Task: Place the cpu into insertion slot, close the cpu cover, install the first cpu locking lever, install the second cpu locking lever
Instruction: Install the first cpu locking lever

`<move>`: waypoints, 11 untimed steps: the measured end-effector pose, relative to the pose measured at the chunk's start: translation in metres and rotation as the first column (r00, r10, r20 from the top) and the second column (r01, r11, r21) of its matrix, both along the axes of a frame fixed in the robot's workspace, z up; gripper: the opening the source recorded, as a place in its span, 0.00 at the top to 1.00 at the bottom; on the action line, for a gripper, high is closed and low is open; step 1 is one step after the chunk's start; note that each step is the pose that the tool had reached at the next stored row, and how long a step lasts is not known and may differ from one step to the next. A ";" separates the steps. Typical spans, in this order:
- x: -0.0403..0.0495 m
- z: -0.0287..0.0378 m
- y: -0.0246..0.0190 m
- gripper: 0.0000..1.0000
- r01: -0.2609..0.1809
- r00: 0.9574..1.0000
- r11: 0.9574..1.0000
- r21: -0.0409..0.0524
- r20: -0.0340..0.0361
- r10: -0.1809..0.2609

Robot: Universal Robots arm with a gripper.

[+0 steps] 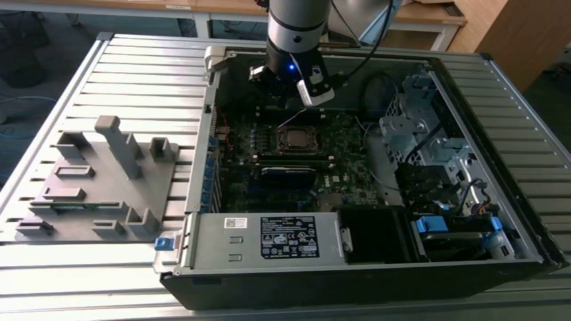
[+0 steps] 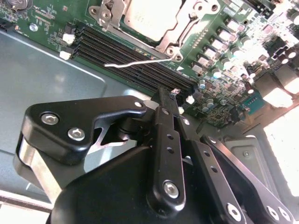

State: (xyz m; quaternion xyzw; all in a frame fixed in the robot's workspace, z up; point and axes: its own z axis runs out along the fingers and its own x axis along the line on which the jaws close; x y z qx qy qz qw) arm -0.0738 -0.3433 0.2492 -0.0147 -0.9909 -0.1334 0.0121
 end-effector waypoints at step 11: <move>0.0000 -0.0027 0.0000 0.90 0.000 1.000 1.000 0.000 0.000 0.000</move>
